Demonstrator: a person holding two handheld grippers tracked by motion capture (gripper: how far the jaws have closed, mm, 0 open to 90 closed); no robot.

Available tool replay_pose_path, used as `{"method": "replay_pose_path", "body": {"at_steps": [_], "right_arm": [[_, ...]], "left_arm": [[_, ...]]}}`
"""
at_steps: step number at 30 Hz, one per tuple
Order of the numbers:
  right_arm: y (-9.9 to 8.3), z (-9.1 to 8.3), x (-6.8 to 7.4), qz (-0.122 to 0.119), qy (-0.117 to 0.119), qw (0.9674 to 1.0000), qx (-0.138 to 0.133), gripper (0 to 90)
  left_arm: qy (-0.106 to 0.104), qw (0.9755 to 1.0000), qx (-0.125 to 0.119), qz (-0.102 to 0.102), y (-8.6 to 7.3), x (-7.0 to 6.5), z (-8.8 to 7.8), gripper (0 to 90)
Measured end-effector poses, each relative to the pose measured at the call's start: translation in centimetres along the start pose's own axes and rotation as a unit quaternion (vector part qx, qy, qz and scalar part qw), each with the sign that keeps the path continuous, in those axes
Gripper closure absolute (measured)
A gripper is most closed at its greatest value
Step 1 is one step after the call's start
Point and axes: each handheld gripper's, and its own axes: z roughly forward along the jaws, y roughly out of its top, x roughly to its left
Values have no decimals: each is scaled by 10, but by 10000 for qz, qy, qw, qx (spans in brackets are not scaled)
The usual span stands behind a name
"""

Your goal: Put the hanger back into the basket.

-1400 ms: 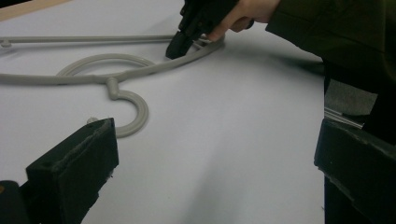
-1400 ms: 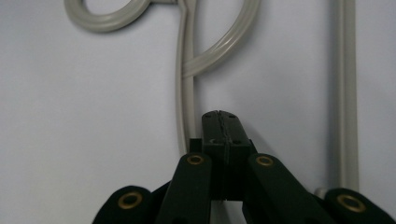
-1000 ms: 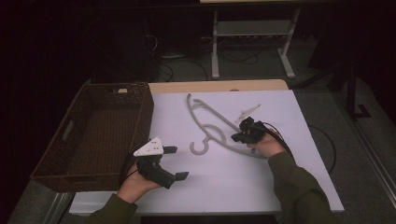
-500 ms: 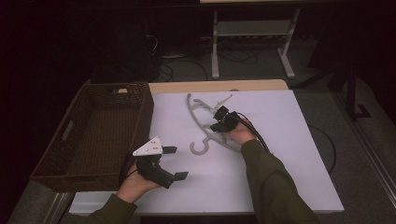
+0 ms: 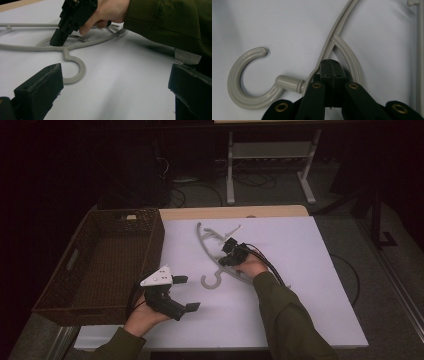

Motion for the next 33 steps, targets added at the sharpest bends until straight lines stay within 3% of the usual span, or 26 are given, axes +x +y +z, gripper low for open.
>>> {"method": "replay_pose_path", "body": {"at_steps": [6,13,16,19,20,23,25,33], "right_arm": [[-1,2,17,-350,312,9989,-5,897],[-10,-1,45,-697,739,9948,19,897],[-17,-4,60,-891,985,9911,64,897],[-19,-7,70,-1045,1064,9887,142,897],[-21,-8,79,-1180,1186,9857,197,897],[-23,-10,86,-1290,1125,9849,241,897],[-26,-16,89,-1280,1010,9864,215,897],[-58,-73,94,-986,571,9934,-153,897]], "left_arm": [[6,10000,-8,-15,0,0,0,0],[18,10000,-1,-22,0,0,0,0],[14,10000,-3,-26,0,0,0,0],[12,10000,-4,-30,0,0,0,0],[13,10000,-10,-29,0,0,0,0],[19,10000,-6,-29,0,0,0,0],[21,10000,-11,-21,0,0,-1,0],[25,10000,-8,1,0,0,-1,0]]}}
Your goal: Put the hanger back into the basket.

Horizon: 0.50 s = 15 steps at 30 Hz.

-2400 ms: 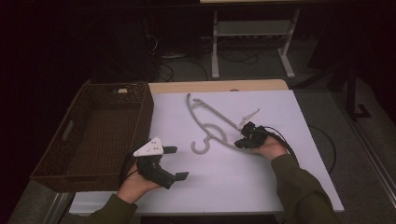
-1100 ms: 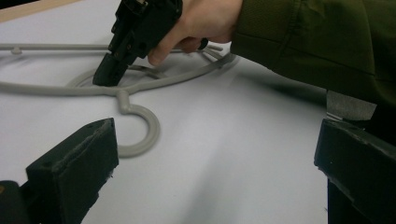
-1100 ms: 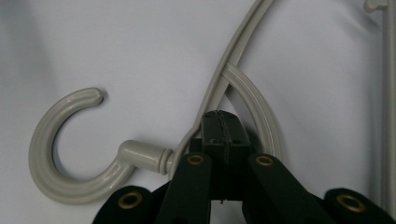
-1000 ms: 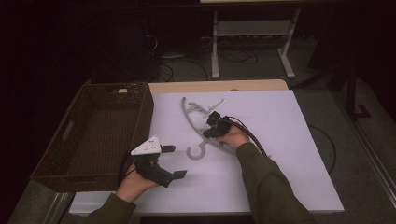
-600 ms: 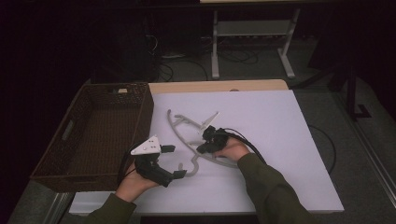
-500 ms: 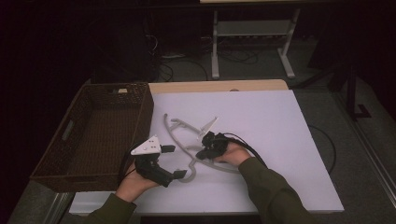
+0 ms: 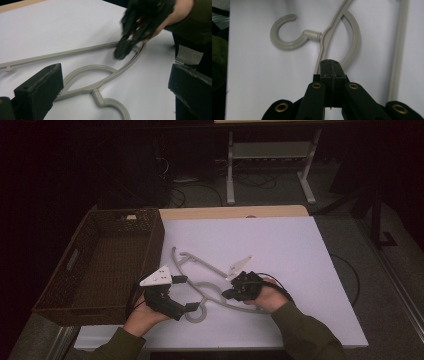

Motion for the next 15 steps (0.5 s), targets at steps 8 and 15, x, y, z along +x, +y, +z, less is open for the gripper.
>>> {"method": "replay_pose_path", "body": {"at_steps": [8,15], "right_arm": [[-44,-28,18,287,-96,9995,22,897],[-74,-30,27,463,-322,9975,416,898]], "left_arm": [[15,10000,34,11,0,0,1,0],[16,10000,35,8,0,0,2,0]]}}
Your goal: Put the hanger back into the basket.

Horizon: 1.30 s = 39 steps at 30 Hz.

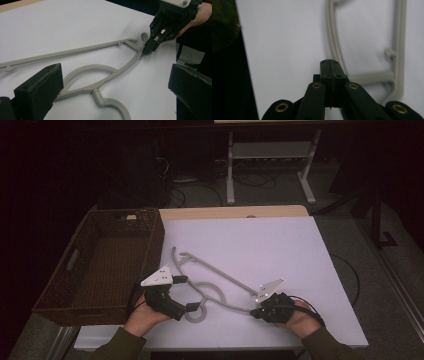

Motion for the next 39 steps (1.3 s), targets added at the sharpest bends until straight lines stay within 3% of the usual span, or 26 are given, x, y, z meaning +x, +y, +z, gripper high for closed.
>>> {"method": "replay_pose_path", "body": {"at_steps": [2,3,4,5,6,7,9,10,12,15,16,17,19,20,24,25,28,31,34,39], "right_arm": [[-2,-2,-2,55,-94,9999,5,898],[-4,-4,-8,143,-304,9994,36,898],[-4,-4,-8,143,-304,9994,36,898],[-4,-6,-17,283,-491,9984,50,898],[-4,-6,-17,283,-491,9984,50,898],[-4,-8,-28,488,-687,9964,72,898],[-5,-8,-35,542,-799,9953,80,898],[-5,-9,-48,796,-953,9922,54,898],[-6,-9,-55,815,-1072,9909,79,898],[-9,-8,-77,1015,-1379,9851,168,898],[-8,-8,-86,1182,-1349,9838,27,898],[-8,-8,-86,1182,-1349,9838,27,898],[3,-12,-84,1179,-1239,9849,-260,898],[21,-8,-79,1062,-1095,9871,-495,898],[66,19,-68,814,-727,9910,-776,898],[66,19,-68,814,-727,9910,-776,898],[96,45,-63,634,-586,9927,-841,898],[112,71,-62,503,-712,9935,-733,897],[112,85,-62,497,-802,9940,-554,898],[100,77,-63,524,-824,9944,-405,898]], "left_arm": [[-3,10000,-10,4,0,0,0,0],[-5,10000,-4,2,0,0,0,0],[-11,10000,-11,-4,0,0,1,0],[-17,10000,-4,0,0,0,1,0],[-24,10000,12,17,0,0,1,0],[-24,10000,16,16,0,0,1,0],[-25,10000,13,0,0,0,2,0],[-22,10000,20,3,0,0,2,0],[-24,10000,18,0,0,0,2,0],[-23,10000,23,1,0,0,2,0],[-22,10000,20,3,0,0,2,0],[-21,10000,25,7,0,0,1,0],[-17,10000,0,-19,0,0,1,0],[5,10000,-4,-43,0,1,2,0],[12,10000,-15,-44,0,2,1,0],[15,10000,-11,-38,0,2,1,0],[11,10000,-9,-31,-1,2,1,0],[13,10000,-56,-67,-1,2,-1,0],[20,10000,-46,-56,-1,2,-2,0],[38,10000,-42,-63,-1,3,-2,0]]}}
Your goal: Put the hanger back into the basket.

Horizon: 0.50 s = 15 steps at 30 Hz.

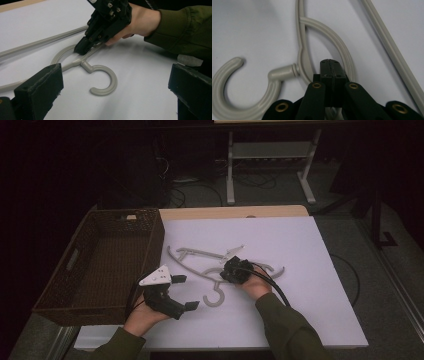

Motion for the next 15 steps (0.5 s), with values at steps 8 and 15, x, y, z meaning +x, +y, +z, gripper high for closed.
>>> {"method": "replay_pose_path", "body": {"at_steps": [8,15], "right_arm": [[-12,-14,-5,-196,-37,9994,273,898],[-38,-37,-14,-170,-92,9987,478,898]], "left_arm": [[-32,10000,24,-5,1,-2,4,0],[-23,10000,12,14,1,-1,2,0]]}}
